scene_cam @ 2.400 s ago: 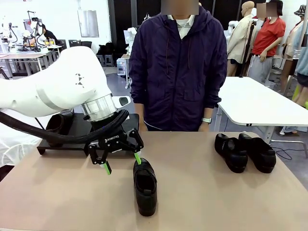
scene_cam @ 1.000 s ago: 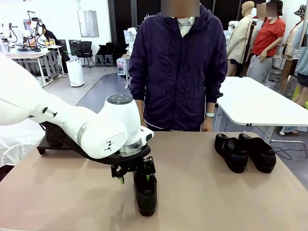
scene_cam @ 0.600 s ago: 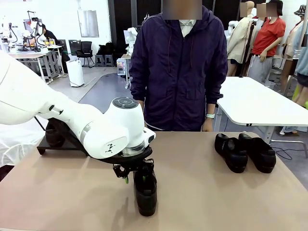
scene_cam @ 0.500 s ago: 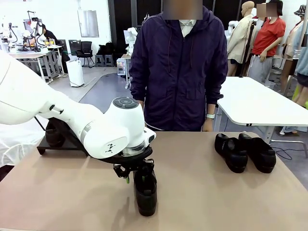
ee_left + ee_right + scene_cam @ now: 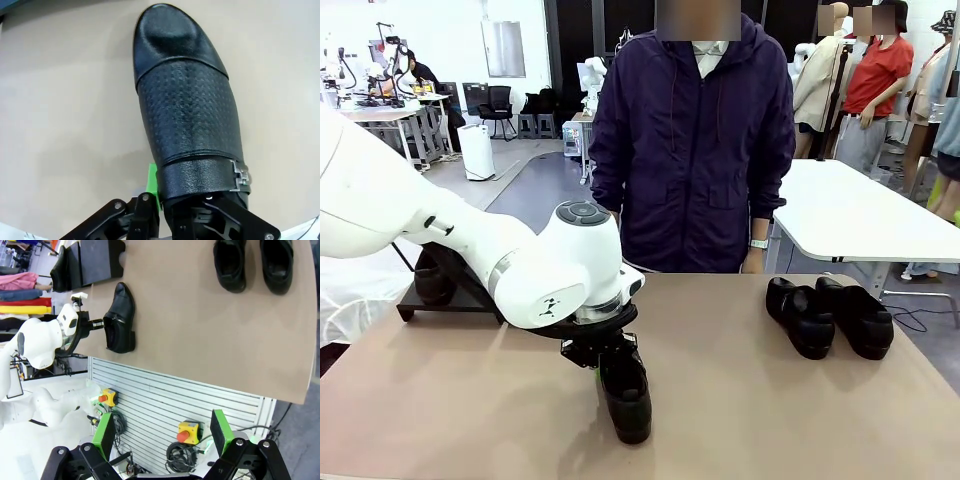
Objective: Organize the shoes by placing them on the stand.
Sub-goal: Place the Shoe from the middle of the table onto the Shoes Stand.
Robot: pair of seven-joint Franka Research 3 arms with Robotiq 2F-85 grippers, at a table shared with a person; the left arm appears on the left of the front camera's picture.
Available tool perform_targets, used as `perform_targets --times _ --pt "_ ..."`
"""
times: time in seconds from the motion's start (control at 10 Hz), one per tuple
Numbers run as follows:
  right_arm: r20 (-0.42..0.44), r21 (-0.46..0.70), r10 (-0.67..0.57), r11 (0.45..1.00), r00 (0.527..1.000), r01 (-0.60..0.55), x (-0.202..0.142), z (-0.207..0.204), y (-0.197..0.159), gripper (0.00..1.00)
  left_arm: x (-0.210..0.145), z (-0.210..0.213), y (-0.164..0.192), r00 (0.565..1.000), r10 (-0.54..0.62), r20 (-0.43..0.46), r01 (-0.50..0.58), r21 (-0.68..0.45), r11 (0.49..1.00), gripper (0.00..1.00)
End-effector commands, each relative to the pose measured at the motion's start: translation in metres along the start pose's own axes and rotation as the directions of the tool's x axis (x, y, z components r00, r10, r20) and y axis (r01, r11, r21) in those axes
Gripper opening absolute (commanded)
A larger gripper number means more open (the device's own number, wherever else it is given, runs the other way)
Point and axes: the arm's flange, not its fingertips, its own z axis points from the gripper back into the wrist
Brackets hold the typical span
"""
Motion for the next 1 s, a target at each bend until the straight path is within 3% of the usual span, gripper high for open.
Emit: perform_targets --times 0.0,0.2,0.4,0.7,0.9 --pt "0.0 0.005 -0.003 1.0 1.0 0.003 0.001 0.001 0.002 1.0 0.003 0.003 0.0 0.999 0.019 0.038 -0.02 0.008 1.0 0.0" --pt "0.0 0.005 -0.003 1.0 1.0 0.003 0.001 0.001 0.002 1.0 0.004 0.013 0.004 0.999 0.009 0.049 -0.009 -0.001 1.0 0.0" --pt "0.0 0.005 -0.003 1.0 1.0 0.003 0.001 0.001 0.002 1.0 0.001 0.035 0.014 0.996 -0.072 0.052 0.074 -0.04 0.996 0.0" --pt "0.0 0.005 -0.003 1.0 1.0 0.003 0.001 0.001 0.002 1.0 -0.019 0.117 0.052 0.945 -0.242 0.22 0.262 -0.066 0.963 0.0" --pt "0.0 0.005 -0.003 1.0 1.0 0.003 0.001 0.001 0.002 1.0 -0.029 0.152 0.09 0.915 -0.284 0.285 0.316 -0.071 0.946 0.0"
